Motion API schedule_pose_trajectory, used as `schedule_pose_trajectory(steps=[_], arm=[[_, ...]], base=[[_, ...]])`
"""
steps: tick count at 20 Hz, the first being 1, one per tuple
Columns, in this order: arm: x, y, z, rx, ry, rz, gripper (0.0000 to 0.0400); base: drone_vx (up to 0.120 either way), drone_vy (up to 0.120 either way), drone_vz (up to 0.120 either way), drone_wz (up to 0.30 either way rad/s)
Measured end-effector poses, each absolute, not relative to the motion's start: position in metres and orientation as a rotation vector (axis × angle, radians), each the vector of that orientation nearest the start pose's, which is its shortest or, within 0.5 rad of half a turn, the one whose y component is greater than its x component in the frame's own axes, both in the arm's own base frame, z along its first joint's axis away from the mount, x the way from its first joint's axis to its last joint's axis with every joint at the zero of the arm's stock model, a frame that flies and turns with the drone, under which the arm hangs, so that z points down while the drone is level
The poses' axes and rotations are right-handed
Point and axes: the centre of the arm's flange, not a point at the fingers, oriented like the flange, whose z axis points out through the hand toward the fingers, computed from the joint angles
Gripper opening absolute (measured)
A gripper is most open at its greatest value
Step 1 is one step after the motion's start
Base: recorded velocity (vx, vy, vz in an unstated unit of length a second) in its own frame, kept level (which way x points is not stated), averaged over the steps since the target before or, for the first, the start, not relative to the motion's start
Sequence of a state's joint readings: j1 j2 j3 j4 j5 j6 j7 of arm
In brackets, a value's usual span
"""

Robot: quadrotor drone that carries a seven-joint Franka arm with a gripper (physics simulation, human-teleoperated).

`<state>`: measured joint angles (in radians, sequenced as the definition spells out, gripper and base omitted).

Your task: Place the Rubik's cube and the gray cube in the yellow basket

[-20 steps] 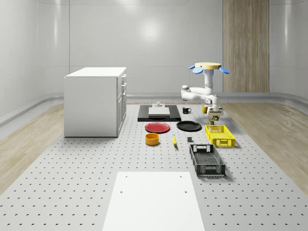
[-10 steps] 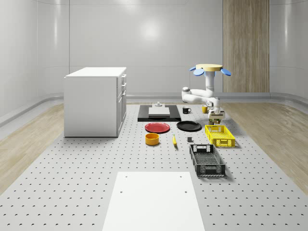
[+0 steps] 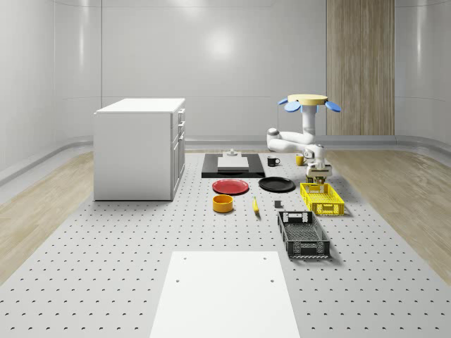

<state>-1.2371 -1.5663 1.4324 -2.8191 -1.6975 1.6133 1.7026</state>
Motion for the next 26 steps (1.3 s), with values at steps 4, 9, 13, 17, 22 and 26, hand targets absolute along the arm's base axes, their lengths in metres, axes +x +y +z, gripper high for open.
schedule_pose_trajectory(steps=[4,9,13,17,22,26], arm=[[0.325,0.000,0.479,0.005,-0.005,0.785,0.0322],[0.325,0.000,0.479,0.005,-0.005,0.785,0.0322],[0.325,0.000,0.482,0.005,-0.005,0.785,0.0321],[0.325,0.000,0.495,0.005,-0.006,0.785,0.0321],[0.325,0.000,0.514,0.005,-0.006,0.786,0.0321],[0.325,0.000,0.530,0.005,-0.006,0.786,0.0321]], base=[[0.120,0.000,0.000,0.000],[0.000,0.000,-0.104,0.000],[0.000,0.000,-0.050,0.000],[0.000,0.000,0.000,0.000],[0.000,0.000,0.000,0.000],[0.000,0.000,0.000,0.000]])
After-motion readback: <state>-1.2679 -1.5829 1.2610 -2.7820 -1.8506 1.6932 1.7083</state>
